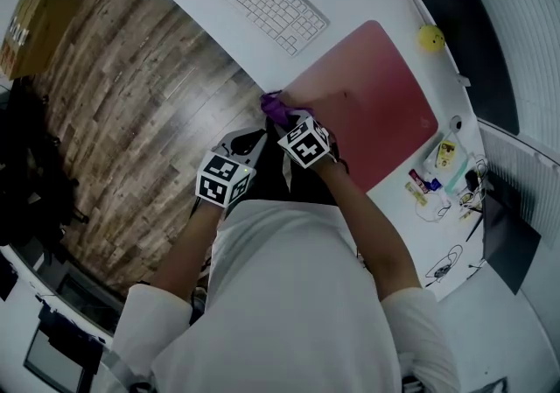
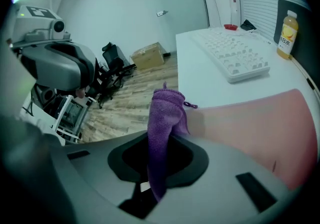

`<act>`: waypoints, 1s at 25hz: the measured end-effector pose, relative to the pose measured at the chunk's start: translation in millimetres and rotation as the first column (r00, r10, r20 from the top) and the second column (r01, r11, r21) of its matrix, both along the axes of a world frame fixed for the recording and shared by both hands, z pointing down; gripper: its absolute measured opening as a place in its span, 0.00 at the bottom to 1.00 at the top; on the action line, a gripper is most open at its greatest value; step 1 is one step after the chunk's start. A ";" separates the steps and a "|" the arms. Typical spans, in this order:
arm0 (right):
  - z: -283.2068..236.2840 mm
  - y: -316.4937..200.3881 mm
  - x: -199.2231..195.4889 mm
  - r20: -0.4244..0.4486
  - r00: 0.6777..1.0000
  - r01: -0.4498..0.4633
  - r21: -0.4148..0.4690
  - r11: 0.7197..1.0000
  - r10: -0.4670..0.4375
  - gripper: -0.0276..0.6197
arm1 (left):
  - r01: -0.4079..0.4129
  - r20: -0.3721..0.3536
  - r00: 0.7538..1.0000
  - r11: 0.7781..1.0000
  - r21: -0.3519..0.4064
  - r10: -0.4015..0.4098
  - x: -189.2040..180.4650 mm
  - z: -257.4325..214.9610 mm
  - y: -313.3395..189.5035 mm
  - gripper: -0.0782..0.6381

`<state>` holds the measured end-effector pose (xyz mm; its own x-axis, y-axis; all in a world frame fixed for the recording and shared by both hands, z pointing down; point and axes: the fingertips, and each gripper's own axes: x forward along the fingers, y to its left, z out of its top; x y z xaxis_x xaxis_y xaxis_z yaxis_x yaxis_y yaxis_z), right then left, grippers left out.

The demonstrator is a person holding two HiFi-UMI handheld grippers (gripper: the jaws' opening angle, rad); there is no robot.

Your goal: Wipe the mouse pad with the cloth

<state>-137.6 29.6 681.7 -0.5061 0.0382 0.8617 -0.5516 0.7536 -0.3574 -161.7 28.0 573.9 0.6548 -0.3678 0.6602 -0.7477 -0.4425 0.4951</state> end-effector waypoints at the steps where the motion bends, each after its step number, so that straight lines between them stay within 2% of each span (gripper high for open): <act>1: -1.2 2.9 -2.1 0.015 1.000 -0.002 -0.004 1.000 0.002 0.16 | -0.002 0.002 1.000 1.000 0.002 0.002 -0.3 -1.3 1.0 0.14; 6: -20.8 8.5 3.2 0.070 0.997 -0.027 -0.005 1.000 0.027 0.16 | -0.027 0.000 1.000 1.000 0.004 0.027 3.6 -7.4 10.3 0.14; 10: -40.7 2.7 27.6 0.093 0.987 -0.131 0.004 0.991 0.130 0.16 | -0.048 0.006 0.999 0.999 0.014 0.048 11.3 -12.4 15.5 0.14; 13: -53.5 1.1 50.3 0.111 0.972 -0.207 0.007 0.978 0.205 0.16 | -0.071 0.008 0.997 0.997 0.038 0.071 23.9 -20.0 14.5 0.14; 18: -72.1 16.3 89.8 0.129 0.953 -0.279 0.030 0.960 0.274 0.16 | -0.119 0.006 0.993 0.990 0.072 0.119 47.9 -36.5 26.0 0.14; 25: -86.0 48.2 152.8 0.133 0.909 -0.404 0.047 0.914 0.395 0.16 | -0.169 0.003 0.985 0.980 0.104 0.170 85.8 -45.9 49.2 0.14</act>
<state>15.2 77.8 595.7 -0.5637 -0.2482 0.7878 -0.7693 0.5049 -0.3914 -75.9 77.2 528.0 0.7173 -0.3171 0.6205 -0.6548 -0.6113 0.4445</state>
